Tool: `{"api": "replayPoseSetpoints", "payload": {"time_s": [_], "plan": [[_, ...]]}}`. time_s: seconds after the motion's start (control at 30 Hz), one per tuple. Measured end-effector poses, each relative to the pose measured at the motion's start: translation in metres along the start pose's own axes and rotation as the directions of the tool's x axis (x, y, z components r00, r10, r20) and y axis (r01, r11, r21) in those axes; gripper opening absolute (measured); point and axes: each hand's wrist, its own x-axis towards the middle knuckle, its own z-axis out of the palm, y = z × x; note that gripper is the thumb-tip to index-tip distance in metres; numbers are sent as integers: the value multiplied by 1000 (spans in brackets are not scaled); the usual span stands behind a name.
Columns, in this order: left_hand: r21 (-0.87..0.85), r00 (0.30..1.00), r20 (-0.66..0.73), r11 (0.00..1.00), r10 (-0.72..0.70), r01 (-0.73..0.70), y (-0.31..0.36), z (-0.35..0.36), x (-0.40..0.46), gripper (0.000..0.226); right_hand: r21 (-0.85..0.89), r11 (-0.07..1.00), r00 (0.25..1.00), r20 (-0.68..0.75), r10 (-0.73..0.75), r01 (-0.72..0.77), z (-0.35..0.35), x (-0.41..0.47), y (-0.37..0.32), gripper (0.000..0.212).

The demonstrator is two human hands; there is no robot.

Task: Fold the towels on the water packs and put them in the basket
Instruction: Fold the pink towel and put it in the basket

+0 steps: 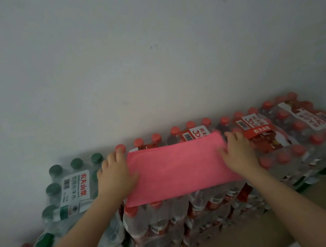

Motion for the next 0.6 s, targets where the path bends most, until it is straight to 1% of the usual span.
{"api": "replayPoseSetpoints", "payload": {"time_s": [0.03, 0.07, 0.1, 0.13, 0.17, 0.2, 0.27, 0.33, 0.4, 0.47, 0.53, 0.6], "plan": [[-3, 995, -67, 997, 80, -80, 7, 0, 2, 67, -1, 996, 996, -11, -91, 91, 2, -3, -9, 54], [6, 979, -98, 984, 179, -179, 17, 1, 5, 66, -6, 982, 982, 11, -190, 190, 5, -6, -20, 54], [19, 956, -92, 960, 279, -278, 28, 6, 7, 63, -16, 957, 955, 59, -289, 291, 11, -7, -31, 54], [16, 932, -61, 934, 356, -356, 37, 13, 10, 61, -25, 925, 920, 119, -374, 379, 18, -10, -41, 54], [9, 914, -11, 914, 405, -405, 45, 22, 12, 61, -35, 891, 881, 176, -440, 452, 28, -11, -51, 54], [9, 898, 36, 898, 439, -439, 50, 32, 14, 65, -51, 857, 844, 216, -492, 513, 37, -13, -59, 56], [34, 878, 90, 880, 470, -474, 50, 52, 16, 84, -92, 805, 794, 264, -548, 586, 53, -15, -68, 72], [86, 894, 96, 891, 438, -446, 42, 65, 18, 101, -130, 784, 780, 291, -554, 606, 64, -11, -68, 82], [108, 919, 74, 913, 386, -392, 34, 67, 20, 111, -147, 791, 791, 287, -540, 594, 66, -6, -62, 82], [124, 939, 68, 931, 338, -344, 29, 65, 21, 113, -147, 816, 813, 292, -504, 559, 62, -2, -52, 83], [134, 961, 40, 952, 272, -275, 22, 62, 23, 111, -160, 860, 855, 293, -428, 485, 57, 5, -33, 82], [111, 982, 13, 976, 186, -187, 10, 59, 25, 104, -191, 901, 903, 274, -332, 390, 49, 14, -8, 74]]}}
